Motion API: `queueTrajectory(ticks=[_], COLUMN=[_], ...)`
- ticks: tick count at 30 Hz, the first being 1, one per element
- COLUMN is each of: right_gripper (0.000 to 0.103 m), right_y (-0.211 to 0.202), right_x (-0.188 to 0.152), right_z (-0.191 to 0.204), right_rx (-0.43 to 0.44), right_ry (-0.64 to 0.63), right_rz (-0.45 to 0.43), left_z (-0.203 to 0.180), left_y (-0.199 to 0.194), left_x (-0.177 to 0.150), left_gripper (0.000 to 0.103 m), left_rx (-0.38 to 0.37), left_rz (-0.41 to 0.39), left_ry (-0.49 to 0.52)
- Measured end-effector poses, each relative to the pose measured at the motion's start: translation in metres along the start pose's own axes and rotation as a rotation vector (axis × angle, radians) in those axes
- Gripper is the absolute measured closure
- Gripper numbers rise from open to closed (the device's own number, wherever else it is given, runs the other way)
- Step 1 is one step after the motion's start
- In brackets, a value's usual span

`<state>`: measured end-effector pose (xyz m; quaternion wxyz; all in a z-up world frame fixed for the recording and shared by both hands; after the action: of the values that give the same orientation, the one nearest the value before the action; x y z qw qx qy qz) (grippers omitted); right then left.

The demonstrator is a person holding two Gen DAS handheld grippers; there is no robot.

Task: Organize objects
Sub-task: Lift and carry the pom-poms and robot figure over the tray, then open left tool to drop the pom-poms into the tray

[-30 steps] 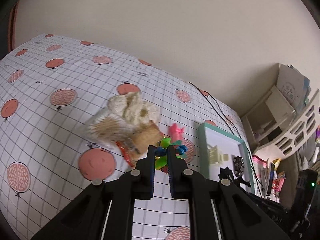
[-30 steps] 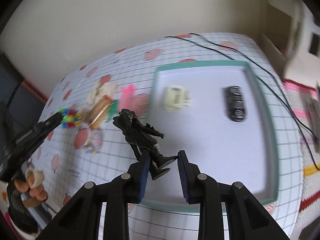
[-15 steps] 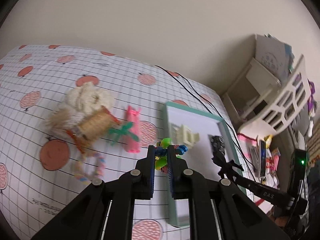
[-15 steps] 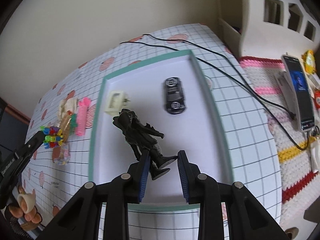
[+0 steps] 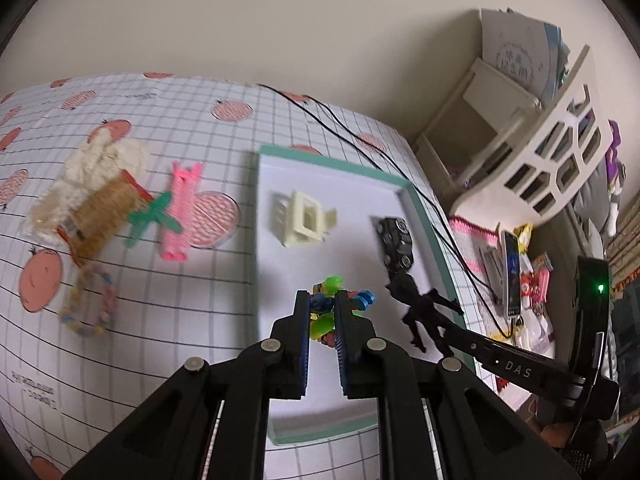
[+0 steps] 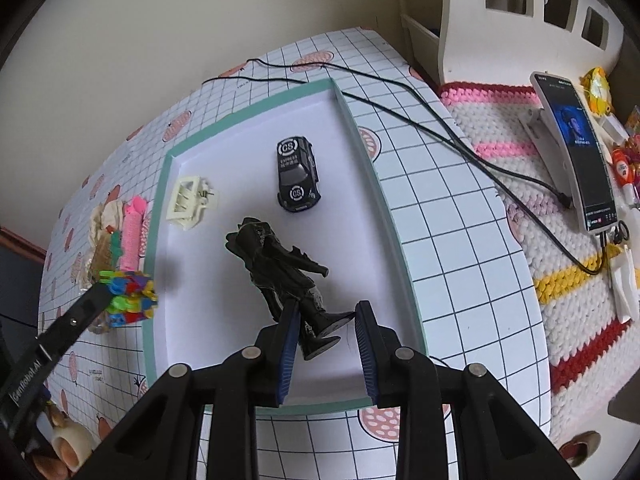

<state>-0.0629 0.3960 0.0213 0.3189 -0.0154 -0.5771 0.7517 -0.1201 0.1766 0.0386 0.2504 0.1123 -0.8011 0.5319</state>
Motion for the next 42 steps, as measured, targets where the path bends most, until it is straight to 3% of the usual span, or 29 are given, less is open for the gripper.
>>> queueTrajectory(ticks=[11,23,40,42], right_gripper=[0.073,0.072,0.072,0.072], right_y=[0.01,0.015,0.004,0.001], right_x=[-0.007,-0.011,-0.004,-0.003], right_z=[-0.002,0.003,0.013,0.014], right_rx=[-0.021,-0.026,-0.038,-0.033], right_ry=[0.014,0.005,-0.023,-0.031], right_rz=[0.049,0.062,-0.014,-0.03], left_z=[-0.015,-0.009,-0.003,-0.001], left_y=[0.026,0.034,0.019,0.017], left_x=[-0.019,-0.021,-0.009,-0.008], left_gripper=[0.091,0.091,0.091,0.08], left_rx=[0.016,0.01,0.01,0.013], left_rz=[0.108,0.146,0.074,0.065], left_ry=[0.009,-0.009,0.014,0.012])
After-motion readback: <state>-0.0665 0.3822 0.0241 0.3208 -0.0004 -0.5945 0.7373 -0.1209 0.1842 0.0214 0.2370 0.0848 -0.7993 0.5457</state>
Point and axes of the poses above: each gripper's, at about its wrist camera, not at the fingertips, and y roughly the way its jaws point, z to its left, x to its top, the point moved 4 cm from there along y, roughly the way its jaws point, and after that the axes turned 6 degrees about x, right-handed, at the moved point
